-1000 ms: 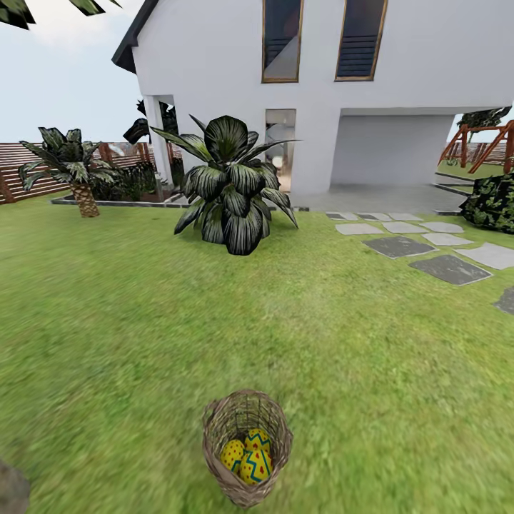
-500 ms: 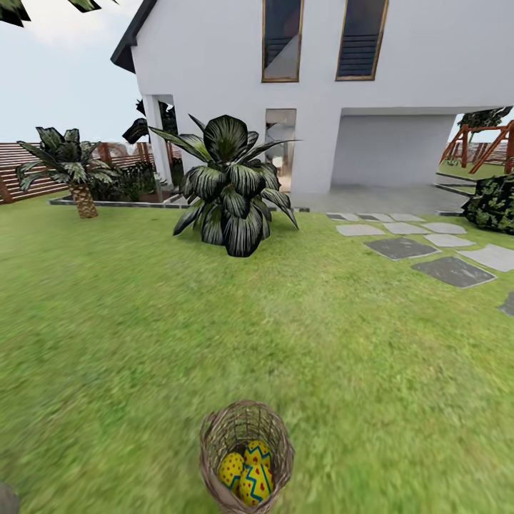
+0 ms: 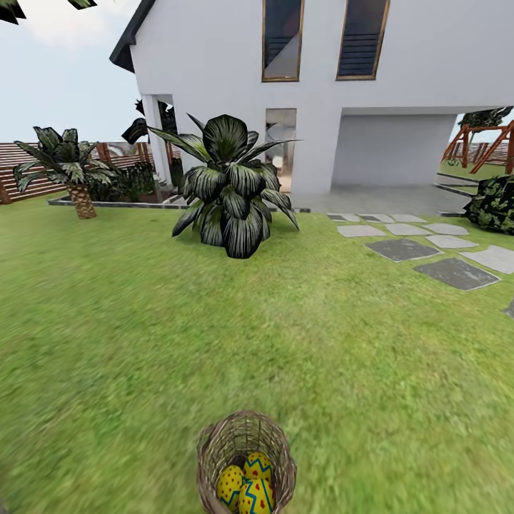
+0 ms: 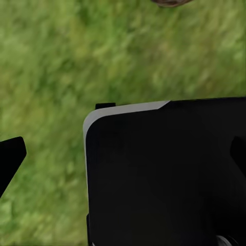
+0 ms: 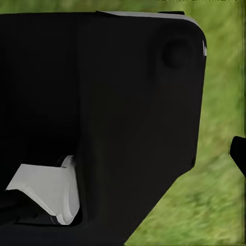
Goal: Take the three Easter eggs out of the wicker basket on the lawn in the garden, then place them on the lawn next to a single tree (choose any tree) so that all three eggs are next to the same tree and none are left in the basket.
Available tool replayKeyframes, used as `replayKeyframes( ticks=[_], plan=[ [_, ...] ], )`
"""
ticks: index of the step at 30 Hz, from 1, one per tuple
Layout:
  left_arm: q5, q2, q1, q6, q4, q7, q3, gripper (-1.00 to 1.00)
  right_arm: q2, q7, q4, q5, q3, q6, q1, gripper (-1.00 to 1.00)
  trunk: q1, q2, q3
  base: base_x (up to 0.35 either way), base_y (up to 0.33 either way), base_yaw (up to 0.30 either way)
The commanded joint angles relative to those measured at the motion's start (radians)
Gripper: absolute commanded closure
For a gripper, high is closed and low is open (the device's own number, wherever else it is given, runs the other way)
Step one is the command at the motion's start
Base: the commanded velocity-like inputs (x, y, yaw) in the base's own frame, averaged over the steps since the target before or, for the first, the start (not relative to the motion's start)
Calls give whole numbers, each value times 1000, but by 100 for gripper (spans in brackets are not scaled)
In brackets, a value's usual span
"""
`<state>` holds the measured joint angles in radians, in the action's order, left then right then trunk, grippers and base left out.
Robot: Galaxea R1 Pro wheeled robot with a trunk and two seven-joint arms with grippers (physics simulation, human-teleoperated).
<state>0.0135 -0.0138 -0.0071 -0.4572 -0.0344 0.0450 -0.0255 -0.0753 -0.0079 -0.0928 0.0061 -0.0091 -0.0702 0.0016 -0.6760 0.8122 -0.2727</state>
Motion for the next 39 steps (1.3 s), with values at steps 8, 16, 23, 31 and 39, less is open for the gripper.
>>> replayKeyframes(
  ticks=[8, 16, 23, 31, 39],
  plan=[
    [0, 0, -1, -2, 1, 0, 2, -100, 148, 37, -7, -77, -136, -3, 10, -100, 0, 1, -1, 4, 0, 0],
    [0, 0, -1, -1, 1, -2, 4, -100, 259, 199, -9, -137, -216, -5, 22, -100, 0, 1, -1, 0, 0, 0],
    [0, 0, -1, -1, 1, -2, 6, -100, 313, 392, -13, -246, -285, -133, 73, -100, 0, 1, -1, 0, 0, 0],
    [-1, 1, -1, -1, 1, -2, 6, -100, 339, 684, -233, -273, -466, -168, 198, -100, 0, 1, -1, 0, 0, 0],
    [-1, 2, -1, -1, 1, -3, 7, -100, 146, 741, -959, -230, -621, 146, 351, -100, 0, 1, -1, 0, 0, 0]
  ],
)
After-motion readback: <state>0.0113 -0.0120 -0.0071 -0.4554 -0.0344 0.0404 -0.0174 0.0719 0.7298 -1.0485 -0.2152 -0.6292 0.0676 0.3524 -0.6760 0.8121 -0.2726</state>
